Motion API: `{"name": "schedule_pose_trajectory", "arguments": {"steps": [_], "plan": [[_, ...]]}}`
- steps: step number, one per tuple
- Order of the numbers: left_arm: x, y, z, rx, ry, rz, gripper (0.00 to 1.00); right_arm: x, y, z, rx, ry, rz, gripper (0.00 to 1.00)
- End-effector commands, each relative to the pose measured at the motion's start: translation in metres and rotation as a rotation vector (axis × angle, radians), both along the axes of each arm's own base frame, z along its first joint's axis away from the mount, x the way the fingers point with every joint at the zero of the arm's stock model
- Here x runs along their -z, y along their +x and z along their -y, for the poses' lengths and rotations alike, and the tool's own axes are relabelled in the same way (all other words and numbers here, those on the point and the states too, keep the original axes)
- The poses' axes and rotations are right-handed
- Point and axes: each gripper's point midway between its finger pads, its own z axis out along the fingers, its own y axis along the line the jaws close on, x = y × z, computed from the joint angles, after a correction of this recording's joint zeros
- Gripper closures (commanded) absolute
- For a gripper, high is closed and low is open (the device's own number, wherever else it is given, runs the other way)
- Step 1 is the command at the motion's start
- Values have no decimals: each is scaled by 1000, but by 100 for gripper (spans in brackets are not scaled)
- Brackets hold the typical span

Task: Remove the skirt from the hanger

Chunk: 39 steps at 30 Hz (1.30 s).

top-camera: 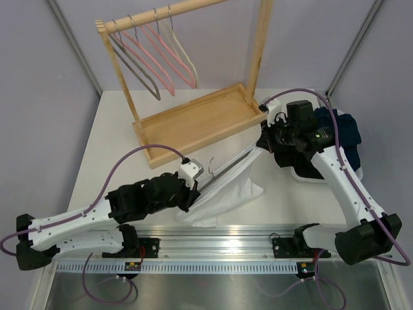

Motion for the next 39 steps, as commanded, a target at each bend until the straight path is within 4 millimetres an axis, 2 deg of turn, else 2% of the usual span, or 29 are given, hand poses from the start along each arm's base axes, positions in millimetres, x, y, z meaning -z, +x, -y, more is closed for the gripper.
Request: {"name": "schedule_pose_trajectory", "arguments": {"steps": [1, 7, 10, 12, 15, 17, 18, 19, 21, 22, 23, 25, 26, 28, 29, 30, 32, 34, 35, 36, 37, 38, 39], "plan": [[0, -4, -23, -28, 27, 6, 100, 7, 37, 46, 141, -132, 108, 100], [-16, -10, -35, -36, -62, 21, 100, 29, 49, 73, 210, -165, 90, 100], [-19, -18, -33, 8, -112, 19, 100, 35, 58, 85, 243, -168, 75, 100], [-19, -20, -33, 18, -126, 16, 100, 39, 59, 83, 234, -165, 63, 100], [-26, -22, -28, 35, -172, 22, 100, 45, 54, 71, 194, -112, 26, 100], [-31, -21, -26, 35, -196, 33, 100, 49, 41, 51, 102, -32, -28, 100], [-35, -18, -23, 26, -221, 44, 100, 55, 30, 42, 47, -1, -71, 100], [-37, -16, -21, 16, -236, 50, 100, 54, 17, 25, -47, 78, -104, 100], [-47, -6, -14, -30, -297, 76, 100, 63, -1, 10, -143, 129, -162, 100], [-44, -1, -13, -60, -309, 82, 100, 65, -6, 4, -179, 146, -172, 100], [-55, 6, -6, -94, -376, 98, 100, 71, -12, 0, -205, 142, -185, 100], [-49, 12, 1, -122, -413, 95, 100, 73, -12, -1, -229, 138, -168, 100], [-58, 16, 7, -128, -466, 110, 100, 72, -13, 0, -236, 133, -153, 100], [-49, 26, 14, -169, -460, 109, 100, 69, -11, 0, -244, 125, -120, 100], [-54, 29, 18, -174, -484, 119, 100, 62, -11, 1, -244, 122, -90, 100], [-49, 34, 20, -192, -469, 122, 100, 61, -9, 3, -241, 106, -70, 100], [-55, 40, 23, -199, -500, 142, 100, 51, -10, 6, -240, 85, -19, 97], [-55, 43, 26, -184, -506, 138, 100, 45, -11, 10, -256, 52, 28, 82], [-56, 45, 28, -176, -515, 138, 100, 36, -13, 12, -265, 39, 65, 76], [-54, 46, 30, -147, -512, 132, 100, 35, -18, 15, -305, -2, 88, 66], [-49, 47, 32, -131, -499, 126, 100, 29, -21, 16, -338, -24, 117, 61], [-47, 47, 34, -113, -490, 124, 100, 13, -26, 17, -379, -47, 170, 56], [-41, 45, 37, -60, -466, 124, 100, 13, -40, 18, -472, -80, 190, 52]]}}
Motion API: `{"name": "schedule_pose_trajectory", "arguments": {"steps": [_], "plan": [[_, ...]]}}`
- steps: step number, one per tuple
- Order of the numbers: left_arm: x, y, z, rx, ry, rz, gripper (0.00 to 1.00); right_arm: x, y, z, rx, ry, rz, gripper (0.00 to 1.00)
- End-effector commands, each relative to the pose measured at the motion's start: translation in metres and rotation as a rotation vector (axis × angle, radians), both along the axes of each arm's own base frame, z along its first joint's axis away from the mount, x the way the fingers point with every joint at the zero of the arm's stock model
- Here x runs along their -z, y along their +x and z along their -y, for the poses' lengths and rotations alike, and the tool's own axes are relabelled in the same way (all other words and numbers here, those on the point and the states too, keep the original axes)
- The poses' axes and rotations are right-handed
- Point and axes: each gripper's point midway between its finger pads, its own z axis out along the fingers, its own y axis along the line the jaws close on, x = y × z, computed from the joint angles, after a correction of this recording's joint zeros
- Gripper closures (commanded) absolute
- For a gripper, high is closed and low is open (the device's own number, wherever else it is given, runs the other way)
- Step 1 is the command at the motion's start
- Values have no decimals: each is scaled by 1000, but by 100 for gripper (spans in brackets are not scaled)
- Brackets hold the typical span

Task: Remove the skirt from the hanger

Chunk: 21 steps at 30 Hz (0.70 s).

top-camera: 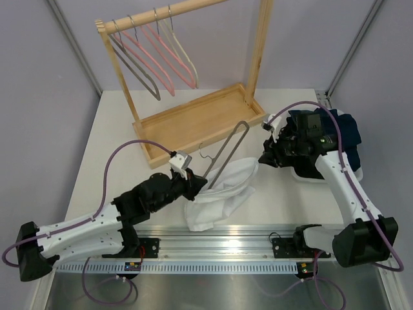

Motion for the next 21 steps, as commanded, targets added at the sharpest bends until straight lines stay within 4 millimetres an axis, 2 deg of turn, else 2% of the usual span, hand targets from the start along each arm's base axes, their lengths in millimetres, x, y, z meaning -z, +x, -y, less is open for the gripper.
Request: {"name": "schedule_pose_trajectory", "arguments": {"steps": [1, 2, 4, 5, 6, 8, 11, 14, 19, 21], "plan": [[-24, -1, 20, 126, -77, 80, 100, -38, -16, 6, -208, -88, 227, 41], [-15, -3, 24, 161, -47, 76, 100, -43, -30, 7, -257, -96, 214, 36], [-7, -13, 32, 268, 3, 101, 100, -52, -38, 3, -385, -105, 293, 27], [2, -15, 36, 309, 43, 112, 100, -53, -52, 3, -440, -101, 251, 25], [4, -23, 41, 372, 48, 116, 100, -57, -56, -1, -550, -101, 337, 22], [11, -25, 45, 419, 91, 136, 100, -60, -67, -5, -636, -82, 345, 18], [14, -25, 45, 454, 133, 180, 100, -68, -68, -15, -726, -82, 423, 16], [16, -21, 40, 444, 179, 202, 100, -59, -76, -26, -801, -122, 370, 16], [12, -18, 37, 433, 205, 222, 100, -25, -104, -45, -926, -154, 198, 21], [11, -18, 36, 432, 204, 228, 100, -11, -101, -49, -908, -181, 185, 22]]}}
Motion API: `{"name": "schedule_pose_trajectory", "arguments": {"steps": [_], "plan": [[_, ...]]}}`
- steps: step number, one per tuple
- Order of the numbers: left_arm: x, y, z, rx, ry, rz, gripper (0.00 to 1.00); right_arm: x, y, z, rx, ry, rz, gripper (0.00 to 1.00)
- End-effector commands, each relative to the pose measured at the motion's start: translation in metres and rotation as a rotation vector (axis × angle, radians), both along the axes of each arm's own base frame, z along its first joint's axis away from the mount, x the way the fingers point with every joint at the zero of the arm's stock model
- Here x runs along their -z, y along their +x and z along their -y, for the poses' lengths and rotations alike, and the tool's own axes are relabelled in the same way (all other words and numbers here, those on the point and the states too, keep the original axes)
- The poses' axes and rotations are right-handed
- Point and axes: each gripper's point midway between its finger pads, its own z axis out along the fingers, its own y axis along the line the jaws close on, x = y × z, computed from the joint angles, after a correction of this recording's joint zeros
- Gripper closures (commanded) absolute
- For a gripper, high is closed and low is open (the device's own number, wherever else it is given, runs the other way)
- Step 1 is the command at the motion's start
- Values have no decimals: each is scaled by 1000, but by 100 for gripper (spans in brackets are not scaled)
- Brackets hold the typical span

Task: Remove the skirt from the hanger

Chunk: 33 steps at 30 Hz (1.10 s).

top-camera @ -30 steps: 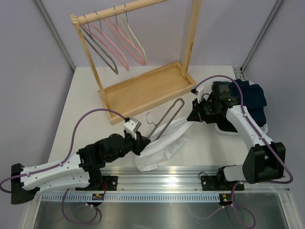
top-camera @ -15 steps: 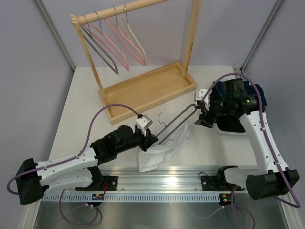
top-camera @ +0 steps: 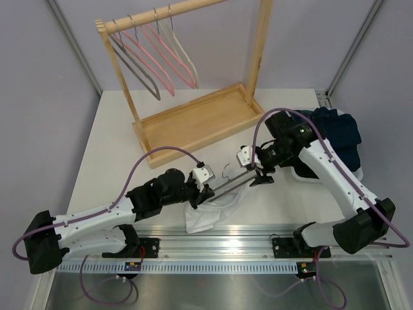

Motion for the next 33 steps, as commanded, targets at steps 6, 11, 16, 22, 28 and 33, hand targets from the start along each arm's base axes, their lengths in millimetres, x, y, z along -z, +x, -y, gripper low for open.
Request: {"name": "schedule_pose_trajectory", "arguments": {"steps": [6, 11, 16, 22, 28, 33], "plan": [[-45, 3, 5, 25, -104, 106, 100, 39, -23, 8, 28, -180, -143, 30], [-52, 0, 1, 19, -133, 115, 100, 47, -7, 8, 76, -220, -124, 65], [-47, -2, -3, 16, -136, 109, 100, 44, 7, 5, 118, -210, -70, 57], [-54, -3, -5, 9, -168, 118, 100, 55, 5, 1, 106, -207, -110, 55], [-49, -4, -8, 1, -165, 108, 100, 50, 4, 1, 100, -203, -113, 79], [-35, -2, -8, -18, -143, 80, 94, 19, 10, 8, 122, -194, -6, 97]]}}
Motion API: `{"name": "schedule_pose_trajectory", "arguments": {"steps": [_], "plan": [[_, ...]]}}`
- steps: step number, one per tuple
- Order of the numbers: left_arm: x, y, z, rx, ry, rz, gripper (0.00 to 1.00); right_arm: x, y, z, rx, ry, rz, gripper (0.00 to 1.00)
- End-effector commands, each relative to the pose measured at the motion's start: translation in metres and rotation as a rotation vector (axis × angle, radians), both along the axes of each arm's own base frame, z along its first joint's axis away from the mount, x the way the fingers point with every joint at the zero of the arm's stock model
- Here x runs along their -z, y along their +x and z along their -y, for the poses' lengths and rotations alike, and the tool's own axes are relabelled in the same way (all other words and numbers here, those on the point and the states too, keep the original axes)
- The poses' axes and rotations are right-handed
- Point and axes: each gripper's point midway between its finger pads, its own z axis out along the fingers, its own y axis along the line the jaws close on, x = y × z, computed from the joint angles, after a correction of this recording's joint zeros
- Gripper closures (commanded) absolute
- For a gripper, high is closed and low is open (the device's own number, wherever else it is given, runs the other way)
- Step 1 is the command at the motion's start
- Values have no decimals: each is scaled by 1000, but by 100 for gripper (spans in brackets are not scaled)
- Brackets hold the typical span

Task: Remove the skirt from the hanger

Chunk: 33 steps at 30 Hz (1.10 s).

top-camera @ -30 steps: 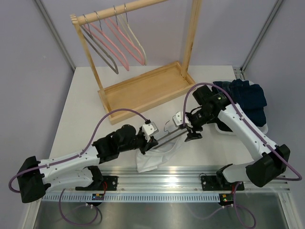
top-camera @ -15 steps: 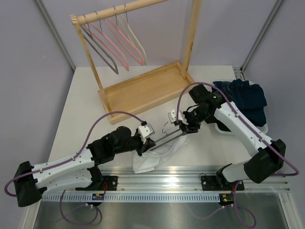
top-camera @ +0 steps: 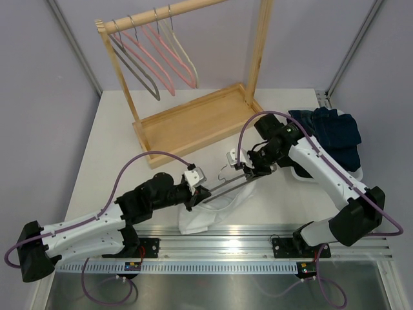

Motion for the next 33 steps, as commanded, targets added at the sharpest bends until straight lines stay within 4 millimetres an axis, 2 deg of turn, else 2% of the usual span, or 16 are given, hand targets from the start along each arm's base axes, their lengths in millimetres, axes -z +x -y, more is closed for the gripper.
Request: {"name": "schedule_pose_trajectory", "arguments": {"steps": [1, 6, 9, 12, 14, 17, 21, 22, 24, 27, 30, 32, 33], "plan": [[-13, 7, 5, -36, -71, 19, 91, -38, 9, 7, 10, 7, 130, 100], [6, 18, -6, -133, -38, -6, 69, -72, 24, 43, 68, -6, 202, 100], [15, 24, -13, -190, -22, -15, 65, -84, 32, 64, 118, -15, 230, 100], [28, 28, -20, -248, -2, -42, 60, -88, 28, 79, 130, -33, 246, 100], [32, 32, -25, -285, 3, -42, 53, -87, 27, 84, 137, -43, 253, 100], [18, 34, -28, -303, -43, -19, 41, -85, 22, 82, 128, -30, 247, 100], [-25, 27, -30, -259, -175, 60, 32, -79, 23, 80, 105, -28, 244, 100], [-43, 21, -32, -233, -235, 86, 30, -77, 25, 83, 101, -42, 253, 100], [-61, 16, -36, -217, -293, 115, 22, -72, 26, 85, 83, -57, 265, 100], [-80, 13, -44, -212, -327, 162, 16, -65, 24, 86, 46, -80, 251, 99], [-76, 13, -35, -165, -264, 195, 15, -56, 18, 77, -1, -104, 229, 100], [-84, 11, -23, -103, -244, 209, 16, -51, 16, 72, -24, -134, 232, 100], [-72, 15, -12, -82, -190, 196, 16, -47, 11, 62, -52, -134, 225, 100]]}}
